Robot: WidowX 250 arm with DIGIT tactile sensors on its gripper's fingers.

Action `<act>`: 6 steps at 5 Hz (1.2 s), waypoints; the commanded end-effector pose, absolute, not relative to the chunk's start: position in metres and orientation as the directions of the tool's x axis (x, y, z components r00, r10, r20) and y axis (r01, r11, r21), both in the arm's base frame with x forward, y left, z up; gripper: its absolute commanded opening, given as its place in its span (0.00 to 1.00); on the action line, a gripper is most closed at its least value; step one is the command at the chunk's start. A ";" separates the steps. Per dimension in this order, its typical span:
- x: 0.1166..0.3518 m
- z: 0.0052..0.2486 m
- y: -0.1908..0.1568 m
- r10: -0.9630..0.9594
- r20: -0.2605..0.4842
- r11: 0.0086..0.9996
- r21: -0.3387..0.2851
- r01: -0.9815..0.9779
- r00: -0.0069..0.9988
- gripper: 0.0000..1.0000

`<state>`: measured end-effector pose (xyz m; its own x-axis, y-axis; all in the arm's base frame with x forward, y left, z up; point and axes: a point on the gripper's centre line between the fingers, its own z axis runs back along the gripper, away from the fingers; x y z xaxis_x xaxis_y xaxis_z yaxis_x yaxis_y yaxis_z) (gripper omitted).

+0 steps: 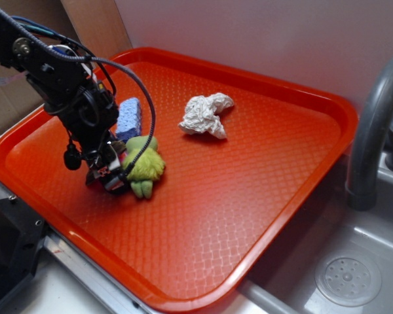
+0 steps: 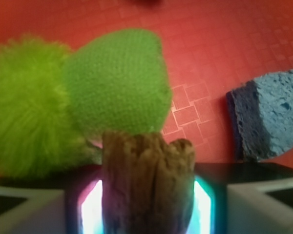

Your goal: Grab the wood chip.

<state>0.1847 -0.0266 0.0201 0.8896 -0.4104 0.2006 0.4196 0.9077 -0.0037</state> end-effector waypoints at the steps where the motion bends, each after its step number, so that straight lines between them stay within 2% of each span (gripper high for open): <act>1: 0.180 0.088 0.021 -0.298 0.205 0.952 -0.007 0.306 0.932 0.00; 2: 0.174 0.139 0.024 -0.208 0.242 0.978 0.032 0.206 0.948 0.00; 3: 0.191 0.189 0.015 0.036 0.200 0.999 0.023 -0.041 0.979 0.00; 4: 0.201 0.231 0.016 0.132 0.168 0.975 0.157 -0.158 0.977 0.00; 5: 0.203 0.222 0.025 0.122 0.155 0.991 0.035 -0.129 0.980 0.00; 6: 0.204 0.220 0.025 0.142 0.168 0.989 0.022 -0.147 0.976 0.00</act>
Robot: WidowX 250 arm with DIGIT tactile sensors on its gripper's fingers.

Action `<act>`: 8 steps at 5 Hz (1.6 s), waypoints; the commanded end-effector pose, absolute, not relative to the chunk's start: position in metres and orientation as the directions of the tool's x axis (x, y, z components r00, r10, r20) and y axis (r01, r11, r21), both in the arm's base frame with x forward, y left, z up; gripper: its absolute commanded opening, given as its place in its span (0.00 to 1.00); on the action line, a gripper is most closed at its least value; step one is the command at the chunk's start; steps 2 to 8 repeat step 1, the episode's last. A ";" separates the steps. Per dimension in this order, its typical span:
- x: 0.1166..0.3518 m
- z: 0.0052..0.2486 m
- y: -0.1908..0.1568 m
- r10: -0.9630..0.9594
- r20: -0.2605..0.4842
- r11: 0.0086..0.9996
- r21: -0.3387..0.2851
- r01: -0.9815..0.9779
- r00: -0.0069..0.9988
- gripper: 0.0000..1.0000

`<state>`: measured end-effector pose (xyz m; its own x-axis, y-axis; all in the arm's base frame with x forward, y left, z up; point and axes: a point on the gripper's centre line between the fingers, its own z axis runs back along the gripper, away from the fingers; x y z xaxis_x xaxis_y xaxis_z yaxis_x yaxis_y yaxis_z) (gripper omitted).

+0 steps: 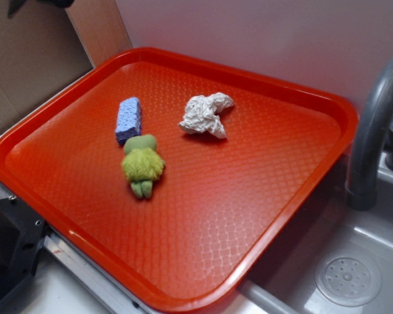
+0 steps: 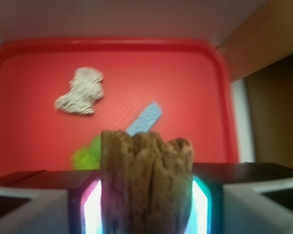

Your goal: Grab the wood chip.

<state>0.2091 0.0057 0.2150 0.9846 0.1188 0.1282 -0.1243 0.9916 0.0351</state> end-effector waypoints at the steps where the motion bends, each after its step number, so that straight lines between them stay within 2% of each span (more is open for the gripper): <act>1: 0.203 0.220 0.025 0.137 0.159 0.989 0.030 -0.143 0.978 0.00; 8: 0.203 0.220 0.025 0.137 0.159 0.989 0.030 -0.143 0.978 0.00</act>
